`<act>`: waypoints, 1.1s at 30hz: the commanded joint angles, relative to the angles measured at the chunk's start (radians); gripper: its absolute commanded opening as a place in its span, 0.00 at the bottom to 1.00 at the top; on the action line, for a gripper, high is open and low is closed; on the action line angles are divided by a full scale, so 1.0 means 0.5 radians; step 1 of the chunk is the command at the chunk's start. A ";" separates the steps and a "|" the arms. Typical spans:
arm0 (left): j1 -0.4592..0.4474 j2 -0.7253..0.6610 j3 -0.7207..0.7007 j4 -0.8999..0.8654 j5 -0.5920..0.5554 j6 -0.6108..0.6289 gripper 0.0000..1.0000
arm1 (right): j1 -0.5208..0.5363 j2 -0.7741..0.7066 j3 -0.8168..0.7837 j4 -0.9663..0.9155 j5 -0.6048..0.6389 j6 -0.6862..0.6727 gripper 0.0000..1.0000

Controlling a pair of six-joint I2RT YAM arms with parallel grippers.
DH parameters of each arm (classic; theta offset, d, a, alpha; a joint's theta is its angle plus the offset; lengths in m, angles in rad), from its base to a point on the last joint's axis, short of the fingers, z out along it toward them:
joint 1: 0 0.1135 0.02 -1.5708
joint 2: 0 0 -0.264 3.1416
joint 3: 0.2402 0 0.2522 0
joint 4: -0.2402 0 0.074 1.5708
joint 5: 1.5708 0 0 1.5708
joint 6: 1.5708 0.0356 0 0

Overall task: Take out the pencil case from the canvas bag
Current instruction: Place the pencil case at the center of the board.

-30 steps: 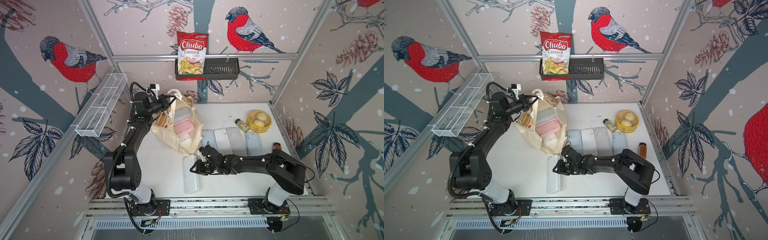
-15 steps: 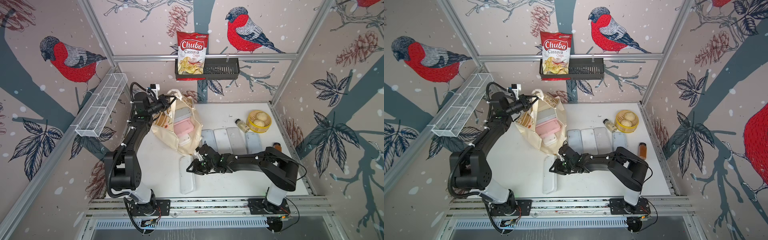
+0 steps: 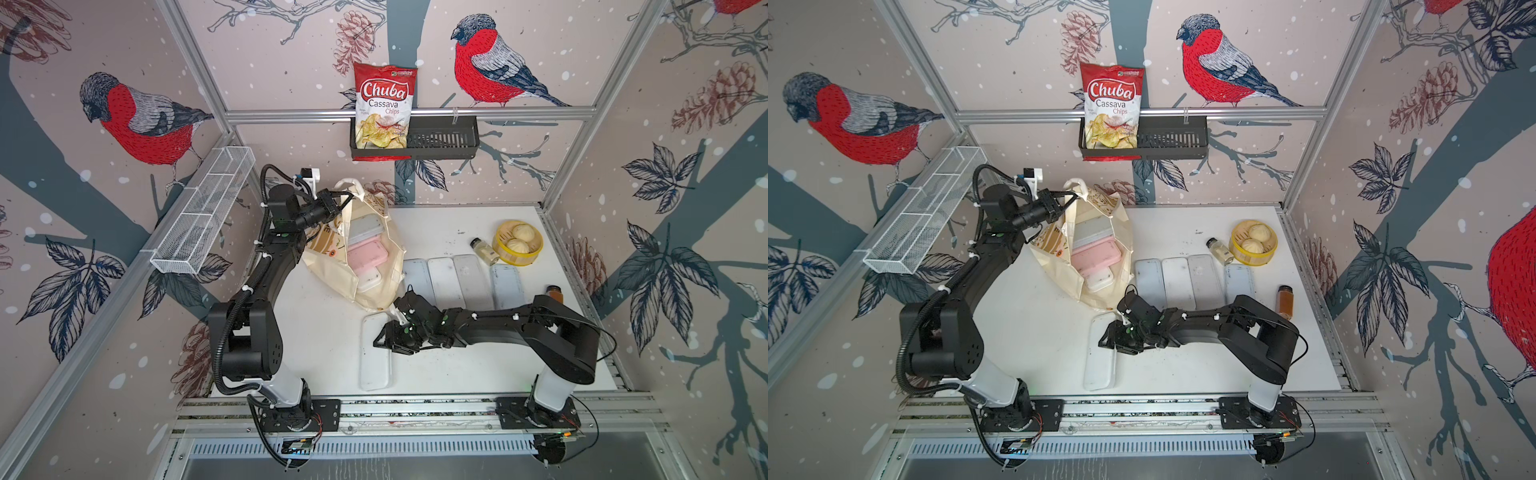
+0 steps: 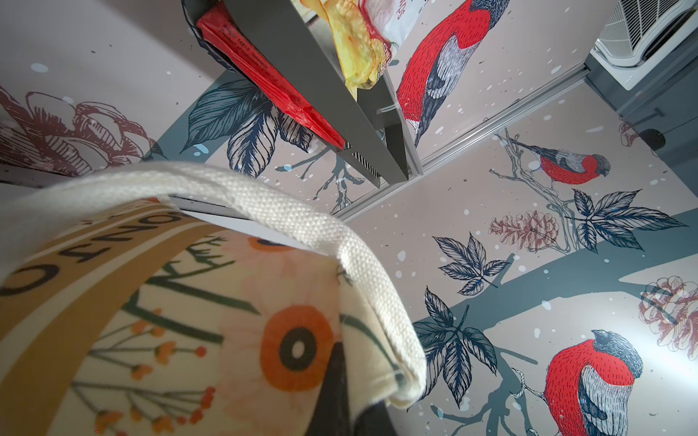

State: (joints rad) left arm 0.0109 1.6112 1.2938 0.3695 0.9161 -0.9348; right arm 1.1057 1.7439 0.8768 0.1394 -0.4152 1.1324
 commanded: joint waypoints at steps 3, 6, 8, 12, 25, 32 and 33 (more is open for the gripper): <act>0.006 -0.004 0.004 0.208 0.029 0.006 0.00 | 0.001 -0.057 0.035 -0.124 0.094 -0.001 0.60; 0.005 -0.004 0.003 0.209 0.027 0.004 0.00 | 0.004 -0.079 0.046 -0.163 0.120 -0.017 0.62; 0.006 -0.001 0.004 0.209 0.029 0.007 0.00 | 0.002 -0.088 0.047 -0.183 0.131 -0.020 0.62; 0.005 -0.001 0.002 0.209 0.029 0.004 0.00 | 0.006 -0.103 0.054 -0.205 0.133 -0.025 0.62; -0.003 -0.004 0.002 0.211 0.028 0.004 0.00 | 0.037 -0.152 0.062 -0.220 0.168 -0.026 0.62; -0.009 -0.004 0.004 0.212 0.033 0.004 0.00 | 0.048 -0.188 0.131 -0.308 0.247 -0.060 0.62; -0.007 -0.006 0.002 0.213 0.034 0.004 0.00 | 0.051 -0.196 0.155 -0.344 0.283 -0.077 0.62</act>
State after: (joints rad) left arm 0.0082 1.6127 1.2926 0.3752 0.9161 -0.9348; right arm 1.1259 1.6596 0.9321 0.0040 -0.3233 1.1225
